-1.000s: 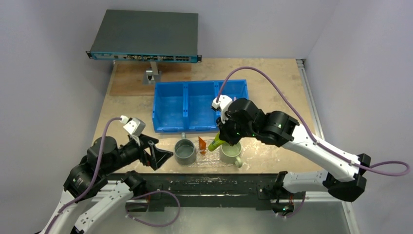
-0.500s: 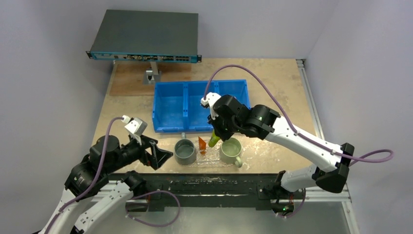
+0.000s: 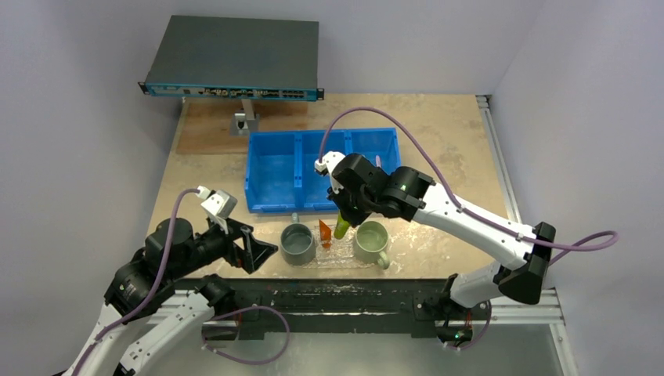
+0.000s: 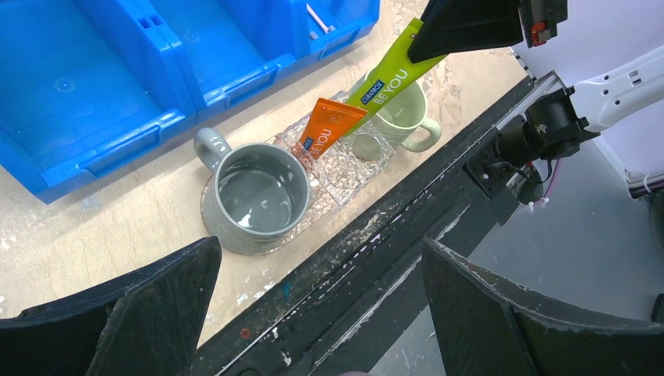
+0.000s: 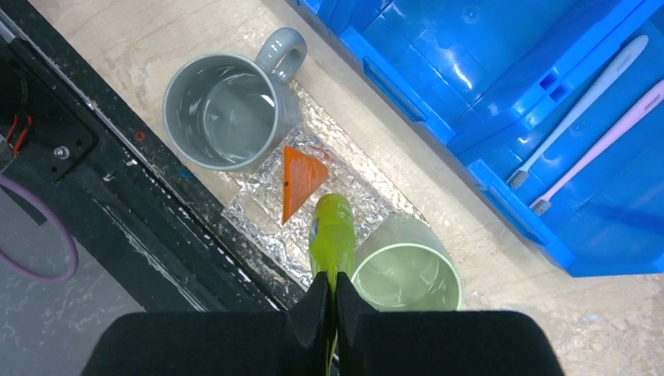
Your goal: Prepare toiletry sets of a toothbrush and toothpaste on the tray
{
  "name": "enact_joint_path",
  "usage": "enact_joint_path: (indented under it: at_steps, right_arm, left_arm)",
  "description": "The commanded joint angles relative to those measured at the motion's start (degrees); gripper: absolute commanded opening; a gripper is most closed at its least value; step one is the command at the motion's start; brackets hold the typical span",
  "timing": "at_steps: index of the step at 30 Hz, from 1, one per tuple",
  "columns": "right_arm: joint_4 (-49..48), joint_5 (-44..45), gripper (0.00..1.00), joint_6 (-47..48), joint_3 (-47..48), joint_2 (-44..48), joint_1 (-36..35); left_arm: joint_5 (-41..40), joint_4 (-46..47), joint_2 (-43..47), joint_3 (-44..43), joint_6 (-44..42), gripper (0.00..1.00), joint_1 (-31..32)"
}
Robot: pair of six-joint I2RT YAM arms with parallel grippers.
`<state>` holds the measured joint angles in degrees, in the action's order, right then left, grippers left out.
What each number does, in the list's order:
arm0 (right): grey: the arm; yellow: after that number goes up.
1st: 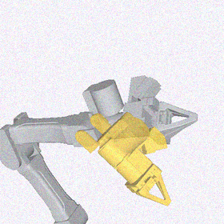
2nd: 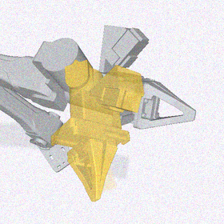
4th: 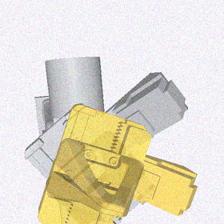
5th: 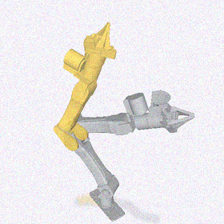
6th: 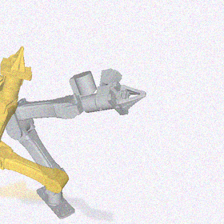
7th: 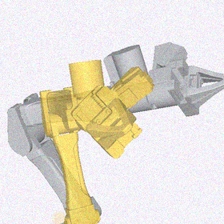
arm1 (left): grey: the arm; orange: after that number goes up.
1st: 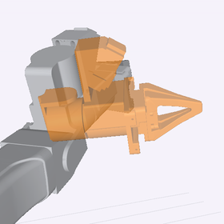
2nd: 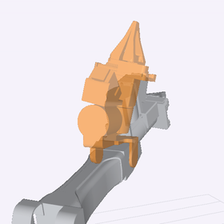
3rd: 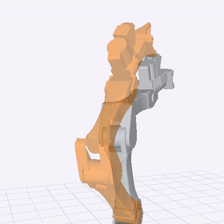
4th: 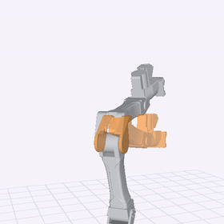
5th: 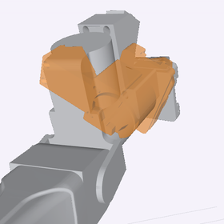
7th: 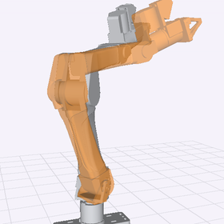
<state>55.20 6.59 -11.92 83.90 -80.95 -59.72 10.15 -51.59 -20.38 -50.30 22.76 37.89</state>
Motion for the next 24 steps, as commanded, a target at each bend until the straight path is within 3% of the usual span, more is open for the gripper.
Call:
enact_joint_path:
  at_steps: [1,24]
  right_arm:
    - [-2.46,0.65,0.00,0.23,2.43,0.16,-0.22]
    - [-5.70,2.53,0.00,0.23,-3.42,-4.07,-0.31]
  left_arm:
    - [-0.31,1.31,0.52,0.28,-0.97,1.00,-0.16]
    - [-0.74,1.14,0.43,0.21,-0.94,1.00,-0.14]
